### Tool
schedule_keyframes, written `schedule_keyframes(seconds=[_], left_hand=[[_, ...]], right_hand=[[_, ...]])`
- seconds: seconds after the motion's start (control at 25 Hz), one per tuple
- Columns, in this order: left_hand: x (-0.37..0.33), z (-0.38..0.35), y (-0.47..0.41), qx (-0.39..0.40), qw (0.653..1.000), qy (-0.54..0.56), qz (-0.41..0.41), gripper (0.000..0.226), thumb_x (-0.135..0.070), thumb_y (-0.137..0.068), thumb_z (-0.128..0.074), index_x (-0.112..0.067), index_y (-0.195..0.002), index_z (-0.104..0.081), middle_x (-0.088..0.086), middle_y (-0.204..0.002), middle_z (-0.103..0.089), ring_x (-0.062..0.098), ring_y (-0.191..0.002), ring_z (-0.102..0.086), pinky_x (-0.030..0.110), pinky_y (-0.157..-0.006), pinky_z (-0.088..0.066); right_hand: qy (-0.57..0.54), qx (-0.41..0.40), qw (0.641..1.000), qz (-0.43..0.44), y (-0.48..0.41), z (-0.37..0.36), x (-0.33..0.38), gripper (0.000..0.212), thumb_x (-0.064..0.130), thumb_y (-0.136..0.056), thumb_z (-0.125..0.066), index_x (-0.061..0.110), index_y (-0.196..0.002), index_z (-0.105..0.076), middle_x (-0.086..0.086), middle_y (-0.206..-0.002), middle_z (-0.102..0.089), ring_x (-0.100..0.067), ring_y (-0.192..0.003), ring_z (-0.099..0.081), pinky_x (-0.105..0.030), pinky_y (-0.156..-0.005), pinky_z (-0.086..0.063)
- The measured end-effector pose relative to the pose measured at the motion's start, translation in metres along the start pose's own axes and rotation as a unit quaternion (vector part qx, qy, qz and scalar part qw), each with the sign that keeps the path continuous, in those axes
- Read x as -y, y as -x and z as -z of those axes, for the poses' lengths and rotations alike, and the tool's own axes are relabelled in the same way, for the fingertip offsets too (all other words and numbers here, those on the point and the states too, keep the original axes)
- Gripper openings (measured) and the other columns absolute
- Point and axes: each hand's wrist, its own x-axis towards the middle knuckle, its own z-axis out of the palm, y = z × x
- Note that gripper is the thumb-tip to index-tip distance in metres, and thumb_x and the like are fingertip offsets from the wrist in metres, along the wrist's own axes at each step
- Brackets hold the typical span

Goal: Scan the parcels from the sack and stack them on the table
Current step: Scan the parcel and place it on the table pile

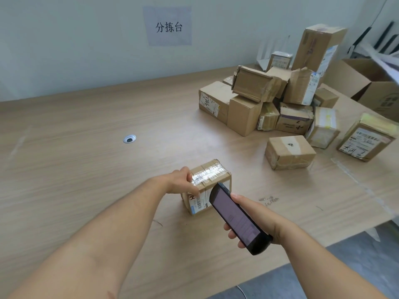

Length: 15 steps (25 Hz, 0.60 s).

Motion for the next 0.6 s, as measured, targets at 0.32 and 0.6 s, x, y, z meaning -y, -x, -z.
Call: schedule_keyframes(seconds=[0.32, 0.6], left_hand=[[-0.01, 0.025, 0.023, -0.101, 0.986, 0.132, 0.004, 0.084, -0.036, -0.069, -0.082, -0.021, -0.138, -0.037, 0.004, -0.124, -0.05, 0.023, -0.108, -0.054, 0.036, -0.088, -0.049], [-0.02, 0.066, 0.059, -0.176, 0.977, 0.112, 0.031, 0.071, -0.033, -0.078, -0.077, -0.013, -0.136, -0.043, 0.0, -0.112, -0.051, 0.018, -0.099, -0.053, 0.028, -0.081, -0.044]], right_hand=[[0.057, 0.033, 0.998, -0.015, 0.009, 0.013, -0.006, 0.058, 0.06, -0.097, -0.043, 0.008, -0.118, -0.061, -0.013, -0.092, -0.069, -0.025, -0.077, -0.067, -0.041, -0.071, -0.055], [0.126, 0.105, 0.986, 0.003, 0.011, -0.007, 0.017, 0.068, 0.066, -0.082, -0.05, 0.009, -0.119, -0.061, -0.012, -0.095, -0.068, -0.025, -0.08, -0.065, -0.038, -0.068, -0.055]])
